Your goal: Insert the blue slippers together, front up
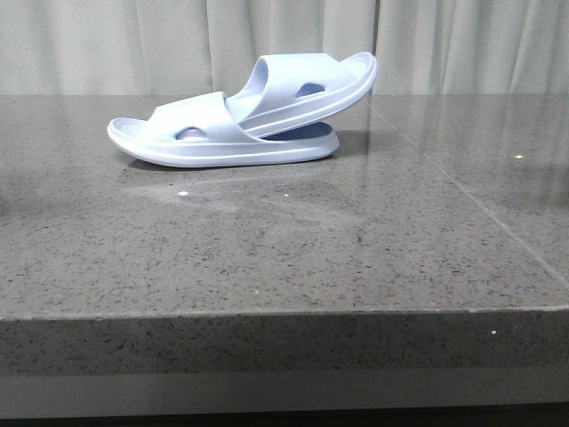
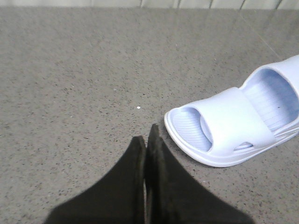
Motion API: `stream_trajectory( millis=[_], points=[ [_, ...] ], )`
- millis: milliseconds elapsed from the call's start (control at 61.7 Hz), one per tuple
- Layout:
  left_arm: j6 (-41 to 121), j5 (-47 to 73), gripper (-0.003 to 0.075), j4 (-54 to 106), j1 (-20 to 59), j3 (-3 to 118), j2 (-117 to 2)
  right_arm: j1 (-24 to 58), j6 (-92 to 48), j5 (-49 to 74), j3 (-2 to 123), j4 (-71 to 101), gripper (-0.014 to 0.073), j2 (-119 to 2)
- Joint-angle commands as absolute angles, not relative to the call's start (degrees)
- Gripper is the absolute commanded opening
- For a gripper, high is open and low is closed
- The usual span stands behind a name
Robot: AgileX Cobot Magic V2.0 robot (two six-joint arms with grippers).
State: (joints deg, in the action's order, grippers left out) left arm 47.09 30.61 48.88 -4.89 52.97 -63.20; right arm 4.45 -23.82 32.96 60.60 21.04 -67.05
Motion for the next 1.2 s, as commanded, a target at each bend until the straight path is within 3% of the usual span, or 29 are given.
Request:
stream_trajectory(
  millis=[0,211,616,795,1184],
  points=[
    [48.0,22.7,-0.002,50.7,-3.8,49.1,-56.5,5.5,-25.3,21.7,55.1,21.1,-0.0108,-59.5],
    [48.0,13.4,-0.002,50.7,-3.3,36.6,-43.4,7.0,-26.3,13.0,40.2,21.1,-0.0108,-44.3],
    [48.0,13.9,-0.002,49.2,-3.3,22.9,-19.6,7.0,-26.3,9.1,23.3,21.2,-0.0108,-16.8],
    [48.0,14.0,-0.002,49.6,-3.3,20.2,-13.4,7.0,-26.3,9.1,21.4,21.5,-0.0106,-12.7],
    [48.0,13.9,-0.002,49.9,-3.3,20.2,-13.2,7.0,-26.3,9.7,21.4,21.6,-0.0106,-12.7]
  ],
)
